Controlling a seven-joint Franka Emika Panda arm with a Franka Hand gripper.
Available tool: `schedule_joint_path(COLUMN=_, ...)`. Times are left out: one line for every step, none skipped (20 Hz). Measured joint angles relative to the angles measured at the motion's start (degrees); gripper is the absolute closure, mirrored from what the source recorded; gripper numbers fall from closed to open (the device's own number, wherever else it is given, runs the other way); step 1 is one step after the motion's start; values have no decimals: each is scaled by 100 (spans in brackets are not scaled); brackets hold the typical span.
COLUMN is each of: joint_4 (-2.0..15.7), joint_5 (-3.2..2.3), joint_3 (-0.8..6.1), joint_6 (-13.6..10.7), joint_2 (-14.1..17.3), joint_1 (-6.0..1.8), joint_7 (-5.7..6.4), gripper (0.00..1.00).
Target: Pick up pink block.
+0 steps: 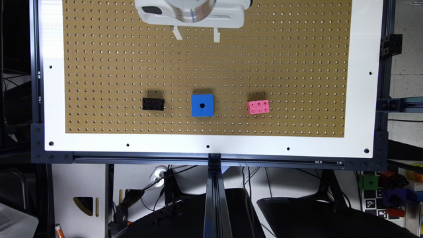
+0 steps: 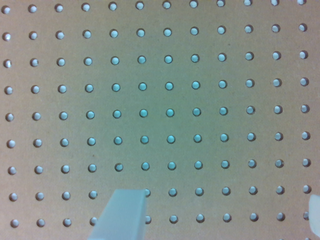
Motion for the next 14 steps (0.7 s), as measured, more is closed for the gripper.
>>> schedule_joint_path(joint_4=-4, joint_5=0, joint_3=2, joint_6=-1, joint_2=0, joint_1=0, joint_7=0, gripper=0)
schedule_joint_path(joint_4=-6, joint_5=0, joint_3=3, joint_6=-1, joint_2=0, joint_1=0, joint_7=0, gripper=0)
schedule_joint_path(joint_4=-7, joint_5=0, joint_3=3, joint_6=-1, joint_2=0, joint_1=0, joint_7=0, gripper=0)
schedule_joint_path(joint_4=-7, joint_5=0, joint_3=4, joint_6=-1, joint_2=0, joint_1=0, joint_7=0, gripper=0)
schedule_joint_path(joint_4=-8, joint_5=0, joint_3=4, joint_6=-1, joint_2=0, joint_1=0, joint_7=0, gripper=0)
schedule_joint_path(joint_4=-9, joint_5=0, joint_3=5, joint_6=-1, joint_2=0, joint_1=0, joint_7=0, gripper=0)
schedule_joint_path(joint_4=-10, joint_5=0, joint_3=6, joint_6=-1, joint_2=0, joint_1=0, joint_7=0, gripper=0)
schedule_joint_path(joint_4=-11, joint_5=0, joint_3=6, joint_6=-1, joint_2=0, joint_1=0, joint_7=0, gripper=0)
schedule_joint_path(joint_4=-12, joint_5=0, joint_3=8, joint_6=-1, joint_2=0, joint_1=0, joint_7=0, gripper=0)
schedule_joint_path(joint_4=-15, joint_5=0, joint_3=15, joint_6=-1, joint_2=0, joint_1=0, joint_7=0, gripper=0)
schedule_joint_path(joint_4=-14, joint_5=0, joint_3=17, joint_6=-1, joint_2=0, joint_1=1, joint_7=0, gripper=0)
schedule_joint_path(joint_4=18, joint_5=17, joint_3=105, joint_6=0, joint_2=0, joint_1=7, joint_7=25, gripper=0)
schedule_joint_path(joint_4=33, joint_5=27, joint_3=149, joint_6=0, joint_2=0, joint_1=8, joint_7=41, gripper=0)
schedule_joint_path(joint_4=119, joint_5=43, joint_3=288, joint_6=0, joint_2=24, joint_1=9, joint_7=127, gripper=0)
